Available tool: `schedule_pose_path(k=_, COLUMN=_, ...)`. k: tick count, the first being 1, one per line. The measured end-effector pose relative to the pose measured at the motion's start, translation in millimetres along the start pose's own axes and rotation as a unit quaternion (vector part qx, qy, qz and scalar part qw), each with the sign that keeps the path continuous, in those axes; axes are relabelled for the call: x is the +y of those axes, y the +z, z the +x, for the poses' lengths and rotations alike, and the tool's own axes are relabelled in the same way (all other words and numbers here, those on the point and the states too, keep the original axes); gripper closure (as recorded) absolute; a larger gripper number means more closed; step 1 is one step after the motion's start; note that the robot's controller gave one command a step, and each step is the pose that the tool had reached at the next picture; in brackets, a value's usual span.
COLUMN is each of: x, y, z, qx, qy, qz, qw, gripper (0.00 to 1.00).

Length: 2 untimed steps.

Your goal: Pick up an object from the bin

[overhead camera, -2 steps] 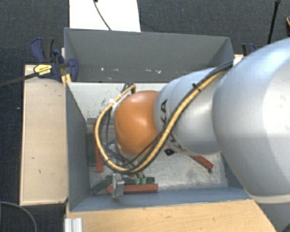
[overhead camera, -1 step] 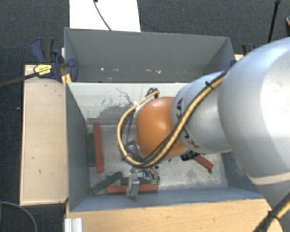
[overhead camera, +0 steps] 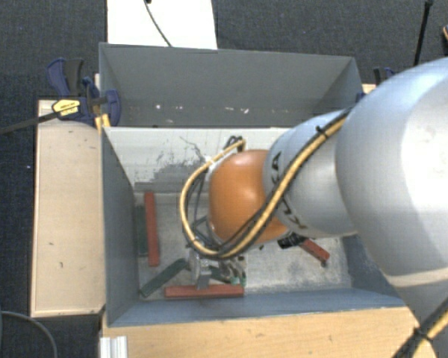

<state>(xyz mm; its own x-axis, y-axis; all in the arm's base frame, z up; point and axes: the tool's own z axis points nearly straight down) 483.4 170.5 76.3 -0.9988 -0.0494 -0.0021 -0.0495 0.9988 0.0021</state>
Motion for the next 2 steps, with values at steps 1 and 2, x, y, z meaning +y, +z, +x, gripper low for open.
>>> schedule_pose_path(k=1, x=-0.3, y=-1.0, z=-1.9, qx=-0.0026, qy=0.002, qz=0.000, qw=1.0000, gripper=0.00)
schedule_pose_path(k=2, x=-24.9, y=2.4, z=-61.7, qx=-0.0025, qy=0.023, qz=0.001, qw=0.9997, gripper=0.00)
